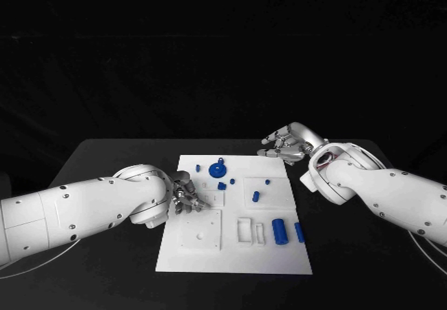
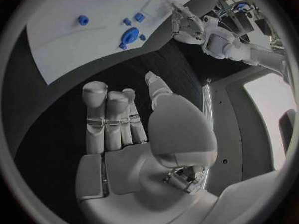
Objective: Assemble the parts on the task board
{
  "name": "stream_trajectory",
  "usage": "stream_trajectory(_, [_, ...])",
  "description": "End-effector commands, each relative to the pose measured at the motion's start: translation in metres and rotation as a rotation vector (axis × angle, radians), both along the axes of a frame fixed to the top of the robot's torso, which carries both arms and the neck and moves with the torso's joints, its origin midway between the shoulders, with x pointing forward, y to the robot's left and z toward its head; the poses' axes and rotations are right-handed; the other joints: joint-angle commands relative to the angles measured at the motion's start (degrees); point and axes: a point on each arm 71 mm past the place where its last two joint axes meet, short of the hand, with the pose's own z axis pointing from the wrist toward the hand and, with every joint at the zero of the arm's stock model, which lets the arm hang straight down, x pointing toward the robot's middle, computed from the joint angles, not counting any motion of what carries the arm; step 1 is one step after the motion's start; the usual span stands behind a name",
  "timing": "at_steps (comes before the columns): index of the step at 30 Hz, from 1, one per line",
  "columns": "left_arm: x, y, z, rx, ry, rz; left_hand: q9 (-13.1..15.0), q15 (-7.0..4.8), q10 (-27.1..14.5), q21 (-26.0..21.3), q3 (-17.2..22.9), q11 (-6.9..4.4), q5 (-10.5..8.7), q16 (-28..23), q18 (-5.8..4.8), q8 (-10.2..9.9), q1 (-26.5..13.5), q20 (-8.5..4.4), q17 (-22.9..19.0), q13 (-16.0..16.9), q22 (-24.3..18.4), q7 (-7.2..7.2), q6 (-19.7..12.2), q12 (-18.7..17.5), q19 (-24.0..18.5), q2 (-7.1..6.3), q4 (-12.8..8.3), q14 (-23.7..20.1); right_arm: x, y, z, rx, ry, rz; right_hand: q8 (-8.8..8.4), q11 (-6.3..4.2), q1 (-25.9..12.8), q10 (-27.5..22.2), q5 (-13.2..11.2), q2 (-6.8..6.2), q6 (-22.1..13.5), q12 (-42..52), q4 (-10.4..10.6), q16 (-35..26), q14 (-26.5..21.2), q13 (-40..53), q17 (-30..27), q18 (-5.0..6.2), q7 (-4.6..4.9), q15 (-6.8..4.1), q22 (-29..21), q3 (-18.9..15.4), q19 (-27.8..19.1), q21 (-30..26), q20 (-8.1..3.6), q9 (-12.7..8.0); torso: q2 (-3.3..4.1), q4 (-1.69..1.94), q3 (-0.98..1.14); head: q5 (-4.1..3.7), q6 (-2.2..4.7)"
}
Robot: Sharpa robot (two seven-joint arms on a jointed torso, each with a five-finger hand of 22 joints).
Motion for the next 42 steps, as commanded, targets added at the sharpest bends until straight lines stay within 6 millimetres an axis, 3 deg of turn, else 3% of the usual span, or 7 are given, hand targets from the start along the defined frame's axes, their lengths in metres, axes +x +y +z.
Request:
stream_trajectory(1, [0.0, -0.001, 0.001, -0.028, -0.01, 0.002, -0.37, -0.05, 2.54, -0.61, -1.27, 0.13, -0.28, -0.7, -0.41, -0.67, 0.75, -0.04, -0.19, -0.53, 0.86, 0.36, -0.17, -0.82, -0.17, -0.52, -0.05, -0.53, 0.0, 0.001, -0.001, -0.005, 0.004, 0.016, -0.2, -0.09, -0.41, -0.41, 0.24, -0.21, 0.16, -0.01, 0.08, -0.38, -0.35, -0.1, -0.1, 1.04, 0.05, -0.19, 4.44, -0.12, 0.9, -0.32, 0.11, -0.08, 0.0, 0.02, 0.0, 0.03, 0.0])
stream_trajectory(9, [0.0, 0.003, 0.003, -0.044, -0.035, 0.015, -0.96, 0.01, 2.52, -1.52, -2.81, 0.25, -0.26, -1.56, -0.41, -1.36, 2.28, 0.0, -0.25, -1.16, 0.81, 0.58, -0.87, -1.93, -0.18, 0.12, -0.87, -0.75, -0.001, 0.002, -0.001, -0.003, 0.005, 0.018, -0.19, -0.09, -0.33, -0.36, 0.26, -0.12, 0.16, 0.03, 0.03, -0.37, -0.32, -0.08, -0.08, 1.04, 0.04, -0.19, 4.45, -0.18, 0.93, -0.32, 0.11, -0.08, 0.01, -0.1, 0.05, 0.11, 0.54])
stream_trajectory(12, [0.0, 0.006, 0.005, -0.078, -0.059, 0.028, -2.6, 0.64, 1.63, -2.88, -3.04, 0.72, -0.23, -3.23, -0.41, -2.76, 4.3, 0.49, -0.82, -2.56, 0.34, 1.74, -4.69, -5.74, -1.36, 1.55, -2.39, -2.56, -0.001, 0.002, -0.002, -0.003, 0.007, 0.021, -0.2, -0.11, 0.04, -0.35, 0.16, -0.01, 0.16, 0.05, -0.23, -0.36, -0.32, -0.07, -0.07, 1.03, 0.05, -0.2, 4.47, 0.01, 0.95, -0.22, 0.11, -0.08, 0.04, -0.08, 0.03, 0.04, 0.76])
stream_trajectory(16, [0.001, 0.008, 0.011, -0.156, -0.104, 0.051, -9.97, 2.51, -1.74, -6.29, -2.08, 2.56, 0.93, -7.13, -0.41, -3.02, 11.04, 2.1, -2.35, -4.58, -1.39, 4.13, -11.37, -12.14, -3.8, 3.88, -7.11, -6.43, 0.0, 0.003, -0.003, -0.012, 0.006, 0.036, -0.23, -0.14, 2.08, -0.45, -0.71, 0.75, 0.26, -0.01, -2.54, -0.29, -0.29, -0.07, 0.01, 1.01, 0.18, -0.25, 4.52, 2.42, 0.95, -0.13, 0.06, -0.11, -0.04, -0.05, -0.01, -0.13, 0.85])
stream_trajectory(24, [0.005, 0.013, 0.029, -0.279, -0.2, 0.079, -24.51, 3.66, -1.77, -10.22, -0.14, 3.81, 4.23, -13.28, -0.14, -2.94, 14.93, 2.88, -4.8, -6.88, -2.89, 6.67, -11.18, -23.11, -3.82, 5.68, -13.27, -6.57, 0.0, 0.017, -0.004, -0.111, -0.03, 0.09, -0.28, -0.47, -0.53, 0.71, -2.32, 0.37, 1.92, 1.51, -9.7, 0.57, 0.11, 1.43, 0.86, 0.91, -0.08, -0.42, 4.78, 10.93, 0.99, 1.55, -0.08, -0.14, -0.07, 0.0, -0.05, 0.0, 1.41])
stream_trajectory(38, [0.009, 0.023, 0.045, -0.518, -0.22, 0.153, -32.12, 5.5, -2.76, -16.6, 0.48, 5.51, 4.53, -24.27, 0.23, -2.88, 13.51, 4.55, -8.18, -7.08, -5.29, 8.01, -13.39, -33.78, -4.75, 6.55, -15.68, -7.33, 0.002, 0.072, -0.021, -0.42, 0.001, 0.184, -0.22, -0.79, -1.38, 3.52, -5.87, 0.08, 4.04, 6.04, -7.89, 3.29, 0.96, 6.83, 3.69, 0.33, -0.87, -0.63, 5.26, 8.6, 1.05, 5.07, -0.36, -0.1, 0.07, 0.3, -0.35, 0.84, 2.07])
stream_trajectory(42, [0.011, 0.027, 0.049, -0.602, -0.235, 0.178, -33.34, 6.5, -3.55, -19.28, 0.96, 6.29, 4.6, -30.25, 0.69, -2.76, 13.64, 5.57, -10.27, -7.03, -7.16, 8.57, -14.07, -36.57, -5.33, 6.81, -16.23, -7.01, 0.004, 0.089, -0.031, -0.491, 0.013, 0.209, -0.22, -0.78, -1.0, 4.42, -6.47, -0.34, 4.07, 7.5, -7.09, 4.09, 1.23, 8.86, 4.65, 0.11, -0.89, -0.6, 5.45, 8.67, 1.05, 6.52, -0.38, -0.1, 0.16, 0.64, -0.68, 0.86, 2.14])
